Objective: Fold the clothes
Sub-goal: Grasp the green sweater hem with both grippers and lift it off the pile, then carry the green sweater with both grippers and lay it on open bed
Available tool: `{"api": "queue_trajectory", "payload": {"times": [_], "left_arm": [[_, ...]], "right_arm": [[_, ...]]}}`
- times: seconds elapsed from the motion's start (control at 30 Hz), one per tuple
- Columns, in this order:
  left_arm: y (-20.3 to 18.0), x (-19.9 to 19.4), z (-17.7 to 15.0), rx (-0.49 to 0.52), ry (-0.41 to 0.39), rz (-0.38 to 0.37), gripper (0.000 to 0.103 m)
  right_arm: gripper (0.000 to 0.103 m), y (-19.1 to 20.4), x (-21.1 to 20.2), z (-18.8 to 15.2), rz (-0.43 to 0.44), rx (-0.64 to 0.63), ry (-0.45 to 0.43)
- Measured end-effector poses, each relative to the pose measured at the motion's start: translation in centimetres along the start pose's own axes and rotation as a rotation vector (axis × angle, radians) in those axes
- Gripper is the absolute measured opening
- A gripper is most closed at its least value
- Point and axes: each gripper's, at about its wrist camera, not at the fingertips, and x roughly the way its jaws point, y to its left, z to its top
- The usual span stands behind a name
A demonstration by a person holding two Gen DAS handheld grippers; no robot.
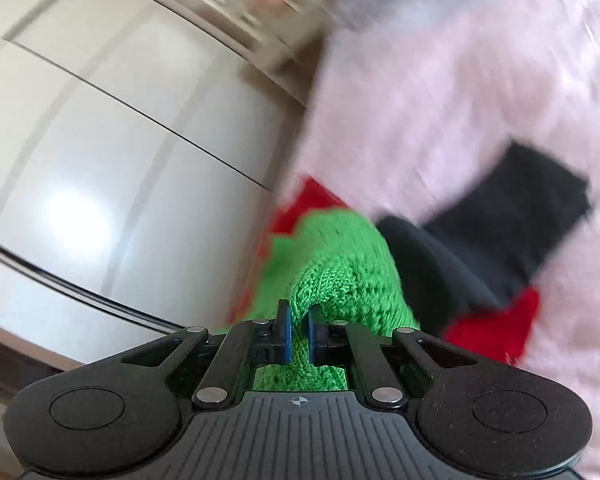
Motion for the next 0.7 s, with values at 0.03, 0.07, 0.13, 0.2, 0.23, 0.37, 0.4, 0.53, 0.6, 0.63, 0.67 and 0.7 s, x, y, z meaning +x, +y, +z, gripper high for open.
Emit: {"api": "queue_trajectory", "payload": {"times": [0.03,0.07,0.13,0.2,0.23,0.37,0.4,0.53,0.6,0.63,0.67,0.7], "left_arm": [[-0.5,-1.1,0.1,0.015,-0.024,-0.012,0.01],[-1.0,-2.1,0.2,0.03,-0.045,-0.024,0.01],[-2.1,-4.4,0.4,0.049,-0.087,-0.054,0.009],[-3.1,-6.9,0.6,0.063,-0.127,-0.091,0.009],[-3.7,-8.3,0.5,0.075,-0.146,-0.115,0.009],[-7.2,-14.2,-0.6,0.147,-0.214,-0.235,0.009],[-8.3,-15.5,-1.3,0.168,-0.222,-0.268,0.009],[-12.8,-20.4,-4.7,0.248,-0.236,-0.4,0.009],[-15.4,-22.4,-7.0,0.287,-0.222,-0.468,0.009],[-16.8,-23.2,-8.4,0.308,-0.212,-0.503,0.009],[-18.2,-24.0,-9.8,0.328,-0.199,-0.538,0.009],[-19.5,-24.6,-11.3,0.344,-0.179,-0.573,0.009]], "right_arm": [[0.005,0.9,-0.9,0.3,0.027,-0.013,-0.023],[0.005,1.8,-2.0,0.6,0.052,-0.027,-0.047],[0.005,3.4,-4.2,1.0,0.1,-0.055,-0.096],[0.005,5.1,-6.4,1.5,0.135,-0.077,-0.15],[0.005,5.7,-7.6,1.7,0.15,-0.083,-0.178],[0.005,7.2,-14.4,2.4,0.199,-0.102,-0.311],[0.005,7.5,-16.2,2.5,0.211,-0.108,-0.346],[0.005,7.9,-25.6,1.9,0.186,-0.153,-0.49],[0.005,7.3,-30.4,1.1,0.154,-0.154,-0.555],[0.005,6.7,-32.7,0.5,0.141,-0.151,-0.589],[0.005,6.2,-35.1,-0.1,0.125,-0.149,-0.621],[0.005,5.7,-37.7,-0.9,0.106,-0.149,-0.652]]}}
